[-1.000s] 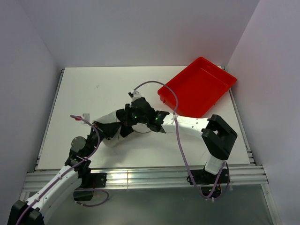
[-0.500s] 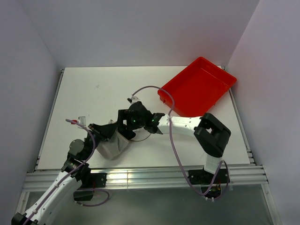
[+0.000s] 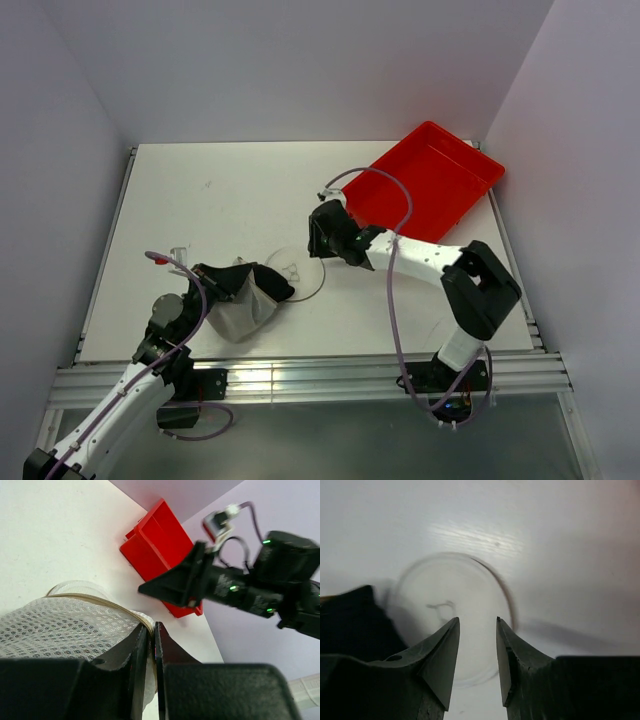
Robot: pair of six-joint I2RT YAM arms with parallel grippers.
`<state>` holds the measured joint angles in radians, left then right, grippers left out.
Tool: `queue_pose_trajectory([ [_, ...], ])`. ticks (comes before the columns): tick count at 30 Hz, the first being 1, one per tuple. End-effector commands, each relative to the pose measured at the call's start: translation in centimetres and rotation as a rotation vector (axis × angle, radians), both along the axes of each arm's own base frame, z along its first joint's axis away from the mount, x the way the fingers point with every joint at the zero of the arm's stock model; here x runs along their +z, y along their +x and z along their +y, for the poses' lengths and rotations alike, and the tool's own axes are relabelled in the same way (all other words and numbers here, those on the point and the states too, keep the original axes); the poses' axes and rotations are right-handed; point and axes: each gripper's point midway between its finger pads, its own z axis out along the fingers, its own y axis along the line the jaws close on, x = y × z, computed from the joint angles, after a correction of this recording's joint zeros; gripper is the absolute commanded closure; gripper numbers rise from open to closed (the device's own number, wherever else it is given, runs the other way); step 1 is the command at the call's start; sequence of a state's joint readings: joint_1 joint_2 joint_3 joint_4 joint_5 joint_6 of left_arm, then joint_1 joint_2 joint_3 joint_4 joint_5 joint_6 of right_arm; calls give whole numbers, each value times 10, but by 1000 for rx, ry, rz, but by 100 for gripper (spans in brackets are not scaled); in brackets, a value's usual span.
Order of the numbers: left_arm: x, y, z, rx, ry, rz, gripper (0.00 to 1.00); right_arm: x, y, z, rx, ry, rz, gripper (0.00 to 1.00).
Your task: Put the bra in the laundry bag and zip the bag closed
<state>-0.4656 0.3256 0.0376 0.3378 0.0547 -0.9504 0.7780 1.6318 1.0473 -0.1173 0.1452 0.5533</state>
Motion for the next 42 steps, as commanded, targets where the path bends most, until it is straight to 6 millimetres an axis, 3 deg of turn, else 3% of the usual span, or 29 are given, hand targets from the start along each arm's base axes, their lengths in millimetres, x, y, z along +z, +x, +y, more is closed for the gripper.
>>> queue_pose_trajectory([
  [1, -51, -5, 2, -6, 56, 64, 84, -37, 1, -29, -19, -220, 39, 57],
  [5, -49, -5, 1, -10, 56, 61, 85, -54, 1, -25, 6, -222, 84, 49],
  [12, -47, -5, 1, -15, 60, 55, 87, -81, -1, -16, 31, -205, 148, 56],
  [14, -46, -5, 1, -13, 60, 53, 88, -83, 0, -13, 32, -174, 151, 83],
  [16, -46, -5, 1, -15, 63, 52, 89, -76, 0, -16, 19, -153, 132, 100],
  [17, -44, -5, 0, -15, 63, 49, 90, -68, 3, -16, 7, -133, 100, 100],
  [18, -42, -4, 1, -13, 63, 45, 90, -40, 8, -19, -16, -97, 29, 100],
  [20, -35, -3, 0, -14, 62, 29, 92, -19, 4, -33, -46, -89, -30, 100],
  [21, -34, -2, -1, -14, 63, 31, 93, 18, 3, -39, -61, -43, -102, 100],
  [22, -30, -2, -1, -17, 61, 17, 94, 34, -1, -49, -71, -45, -140, 100],
  [23, -26, 0, -3, -20, 61, 13, 96, 71, -9, -59, -77, -2, -203, 100],
  [25, -25, 1, -4, -26, 65, 14, 99, 105, -21, -73, -67, -4, -258, 100],
  [26, -6, 3, -7, -35, 48, -24, 100, 122, -27, -77, -61, 6, -284, 100],
  [27, -7, 4, -10, -46, 54, -14, 100, 165, -33, -82, -64, 60, -352, 100],
  [29, 6, 6, -15, -67, 42, -39, 100, 191, -49, -85, -29, 48, -376, 100],
  [31, 15, 7, -21, -96, 34, -60, 100, 236, -63, -78, 3, 106, -443, 100],
  [33, 21, 8, -24, -108, 23, -69, 100, 249, -76, -61, 58, 121, -454, 100],
  [36, 22, 8, -23, -101, 17, -73, 100, 221, -61, -66, 0, 4, -421, 100],
  [37, 19, 9, -22, -95, 20, -66, 100, 220, -59, -67, -7, -13, -415, 100],
  [42, 20, 6, -19, -88, 30, -61, 100, 245, -61, -74, -25, 57, -497, 100],
])
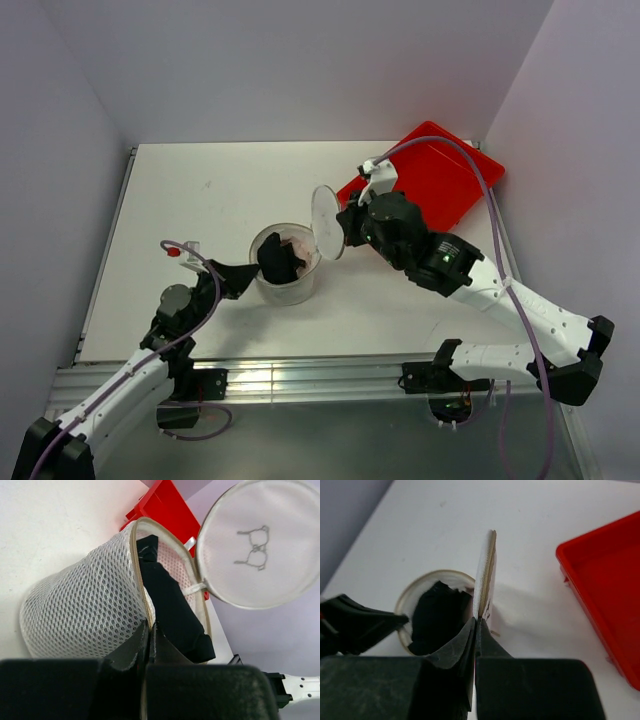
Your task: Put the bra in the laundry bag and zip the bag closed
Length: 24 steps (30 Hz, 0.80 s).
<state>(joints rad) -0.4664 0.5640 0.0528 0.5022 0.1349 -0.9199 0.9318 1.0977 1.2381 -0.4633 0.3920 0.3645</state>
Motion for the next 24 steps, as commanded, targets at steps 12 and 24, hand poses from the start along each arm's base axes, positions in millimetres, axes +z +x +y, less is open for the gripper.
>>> queue_pose_trajectory([
  [12, 76, 7, 7, 39, 86, -118, 100, -26, 16, -7, -77, -113, 25, 100],
  [24, 47, 25, -25, -69, 97, -60, 100, 9, -12, -39, -105, -80, -9, 100],
])
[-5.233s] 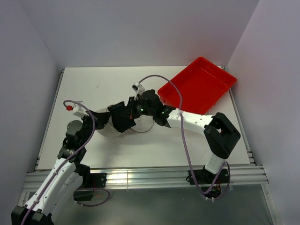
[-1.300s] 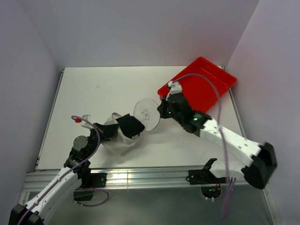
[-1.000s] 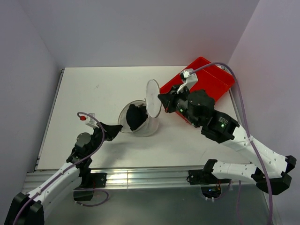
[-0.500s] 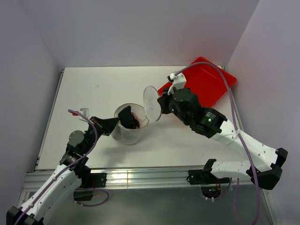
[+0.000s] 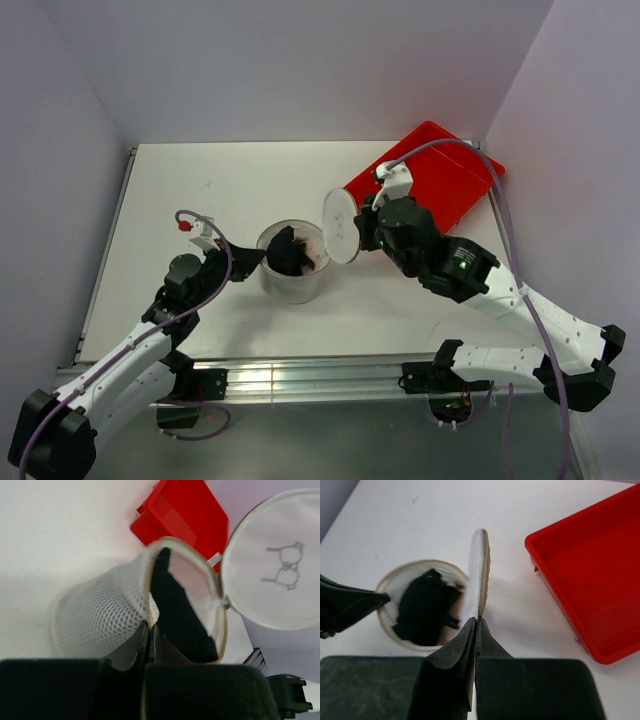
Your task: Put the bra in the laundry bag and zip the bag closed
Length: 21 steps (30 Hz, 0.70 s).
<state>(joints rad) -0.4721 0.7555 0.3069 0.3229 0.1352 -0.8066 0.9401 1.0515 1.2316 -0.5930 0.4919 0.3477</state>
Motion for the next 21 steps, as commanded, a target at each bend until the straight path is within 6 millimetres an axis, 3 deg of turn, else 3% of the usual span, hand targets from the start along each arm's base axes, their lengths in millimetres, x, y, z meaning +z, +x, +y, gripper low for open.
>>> queue_pose_trajectory([
  [1, 23, -2, -15, -69, -51, -95, 100, 19, -8, 4, -5, 26, -21, 100],
  [4, 18, -1, -15, -67, -53, -90, 100, 11, -11, 43, 72, 24, 2, 100],
  [5, 15, 1, -14, -57, -50, -86, 100, -5, -5, 63, 83, -19, 29, 100],
  [7, 9, 3, -13, -46, -42, -75, 100, 15, 1, 99, 128, 32, 3, 99],
  [8, 5, 4, -14, -46, -40, -64, 100, -9, 5, 127, 167, -19, 44, 85],
  [9, 5, 4, -15, -50, -42, -64, 100, 11, 10, 144, 187, 19, 32, 77],
  [11, 3, 6, -17, -52, -39, -57, 100, -9, 17, 165, 198, -39, 81, 59],
  [12, 3, 7, -16, -48, -35, -61, 100, -2, 18, 169, 209, -21, 73, 52],
  [13, 0, 7, -15, -45, -32, -58, 100, 0, 16, 171, 226, -12, 71, 44],
  [14, 0, 7, -15, -43, -32, -63, 100, 17, 12, 175, 264, 54, 45, 32],
  [16, -1, 7, -13, -37, -30, -66, 100, 10, 19, 163, 250, 71, 61, 30],
  [17, 0, 6, -13, -39, -32, -73, 100, 17, 20, 153, 240, 96, 52, 30],
  [18, 1, 5, -13, -44, -32, -78, 100, -9, 33, 134, 191, 69, 89, 31],
  [20, 3, 4, -11, -35, -33, -90, 100, -17, 42, 108, 143, 109, 101, 34],
  [21, 3, 4, -10, -31, -28, -94, 100, -47, 45, 93, 110, 99, 153, 35],
])
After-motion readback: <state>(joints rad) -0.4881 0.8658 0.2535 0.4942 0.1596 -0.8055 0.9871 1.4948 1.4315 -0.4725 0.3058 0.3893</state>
